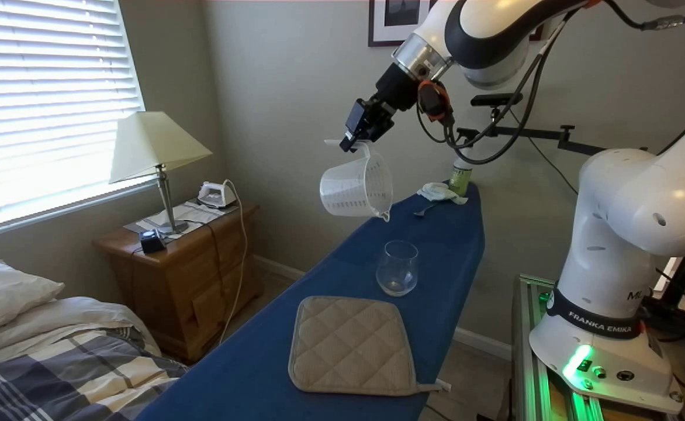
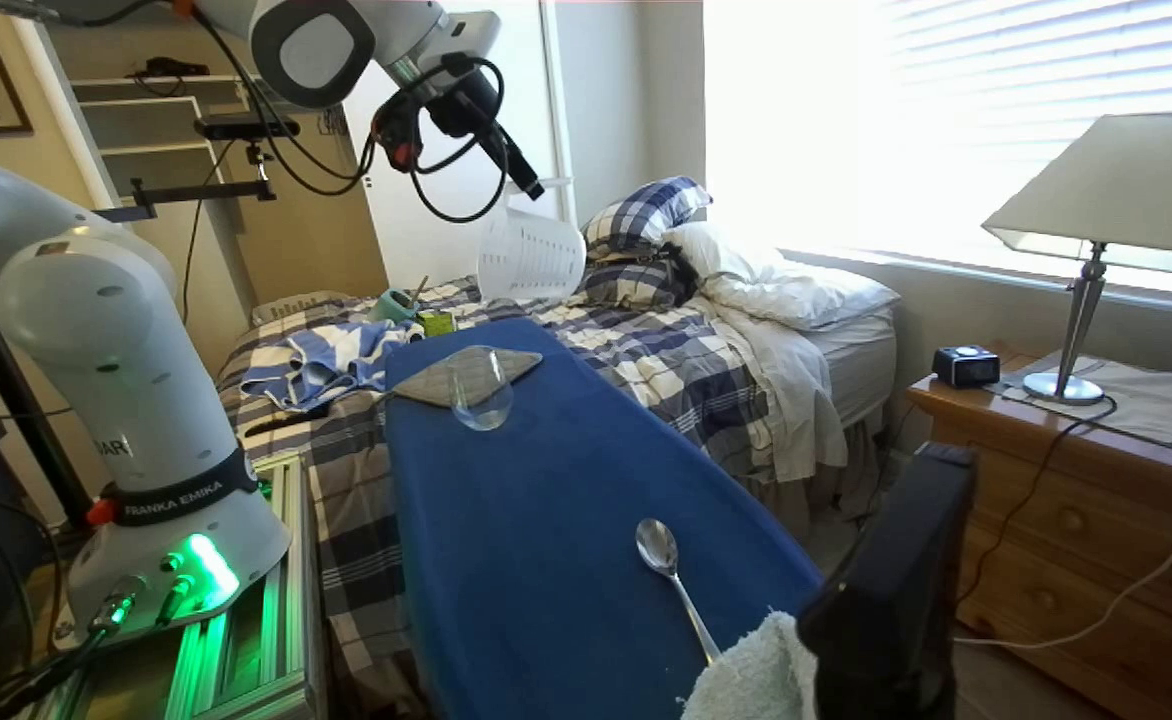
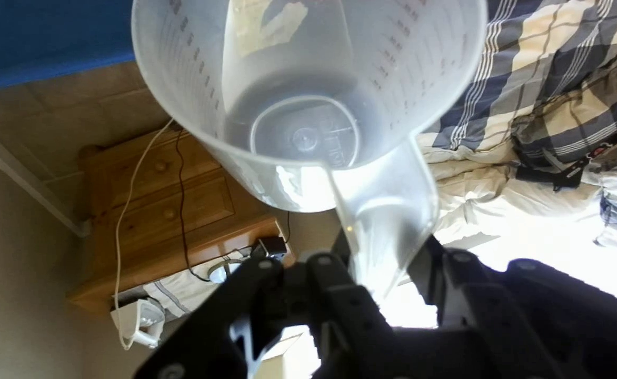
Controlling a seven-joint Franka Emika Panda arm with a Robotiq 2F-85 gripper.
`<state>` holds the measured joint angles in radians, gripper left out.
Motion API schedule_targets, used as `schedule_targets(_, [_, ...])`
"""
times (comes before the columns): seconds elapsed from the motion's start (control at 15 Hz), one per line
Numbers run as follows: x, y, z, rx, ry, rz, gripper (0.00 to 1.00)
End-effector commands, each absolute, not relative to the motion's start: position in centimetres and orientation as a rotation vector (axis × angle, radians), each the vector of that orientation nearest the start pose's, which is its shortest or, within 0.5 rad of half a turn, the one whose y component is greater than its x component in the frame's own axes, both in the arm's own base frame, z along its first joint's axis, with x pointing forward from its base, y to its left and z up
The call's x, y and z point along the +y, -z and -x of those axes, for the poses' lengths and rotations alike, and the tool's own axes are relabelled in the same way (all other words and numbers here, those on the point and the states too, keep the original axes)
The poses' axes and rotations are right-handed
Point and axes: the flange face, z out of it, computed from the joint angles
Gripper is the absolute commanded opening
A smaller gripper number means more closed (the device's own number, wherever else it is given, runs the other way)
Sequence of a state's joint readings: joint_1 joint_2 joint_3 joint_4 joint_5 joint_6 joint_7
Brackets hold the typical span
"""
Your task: Pour the contents from the jar into the cup
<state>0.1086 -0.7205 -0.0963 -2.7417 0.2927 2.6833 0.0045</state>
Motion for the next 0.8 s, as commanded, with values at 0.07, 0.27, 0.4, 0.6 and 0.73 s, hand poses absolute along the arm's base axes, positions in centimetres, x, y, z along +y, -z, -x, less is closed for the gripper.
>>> schedule_targets(0.07, [-0.7, -51.08, -36.44, 0.26, 0.96, 2.665, 0.09])
schedule_targets(0.27, [-0.66, -51.34, -36.32, 0.255, 0.968, 2.66, 0.09])
schedule_targets(0.4, [-0.63, -51.48, -36.24, 0.252, 0.973, 2.658, 0.09])
schedule_targets(0.6, [-0.59, -51.64, -36.17, 0.249, 0.979, 2.655, 0.09])
schedule_targets(0.73, [-0.57, -51.69, -36.14, 0.247, 0.98, 2.655, 0.09])
